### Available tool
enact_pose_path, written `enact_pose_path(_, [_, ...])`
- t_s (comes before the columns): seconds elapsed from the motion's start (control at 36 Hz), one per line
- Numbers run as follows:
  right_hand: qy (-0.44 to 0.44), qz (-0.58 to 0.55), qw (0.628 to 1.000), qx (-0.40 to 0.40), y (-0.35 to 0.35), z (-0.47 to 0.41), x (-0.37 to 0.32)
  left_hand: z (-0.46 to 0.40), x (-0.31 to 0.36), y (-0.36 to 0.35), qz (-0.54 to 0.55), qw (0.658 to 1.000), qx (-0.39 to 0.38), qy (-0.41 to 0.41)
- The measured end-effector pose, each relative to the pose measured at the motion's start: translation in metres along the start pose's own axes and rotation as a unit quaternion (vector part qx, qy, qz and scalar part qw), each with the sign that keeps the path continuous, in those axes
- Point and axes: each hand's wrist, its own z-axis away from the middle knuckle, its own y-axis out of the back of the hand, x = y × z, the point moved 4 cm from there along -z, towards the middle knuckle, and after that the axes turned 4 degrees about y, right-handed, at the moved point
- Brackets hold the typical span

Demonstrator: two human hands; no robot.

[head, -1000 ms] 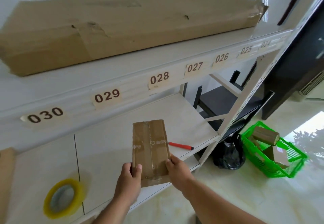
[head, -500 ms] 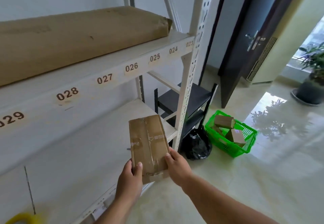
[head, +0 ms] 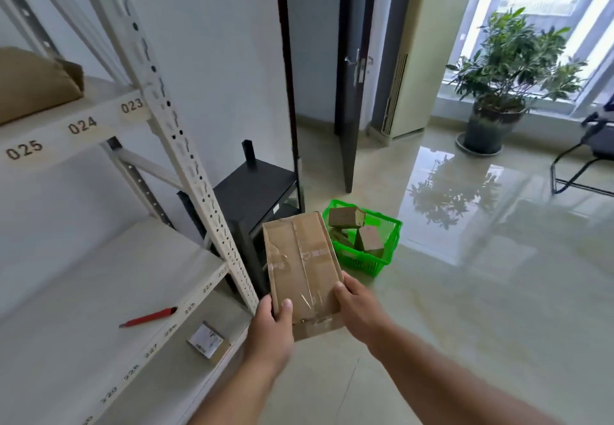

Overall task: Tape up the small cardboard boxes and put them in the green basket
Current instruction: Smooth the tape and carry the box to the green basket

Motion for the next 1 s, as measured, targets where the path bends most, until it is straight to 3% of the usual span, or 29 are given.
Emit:
enact_pose_path(0.31, [-0.03,-0.021,0.996,0.083,0.139,-0.011,0.029,-0.002,0.087,-0.119,-0.009,0.994,-0.095,-0.053])
enact_pose_path(0.64, [-0.06,-0.011,0.987,0.151,0.231,-0.08,0.037,-0.065,0.155,-0.214,0.004,0.985,-0.16,-0.067])
enact_pose_path(1.0, [-0.062,-0.019,0.986,0.155,0.299,-0.149,0.015,-0.123,0.228,-0.274,0.018,0.977,-0.192,-0.086])
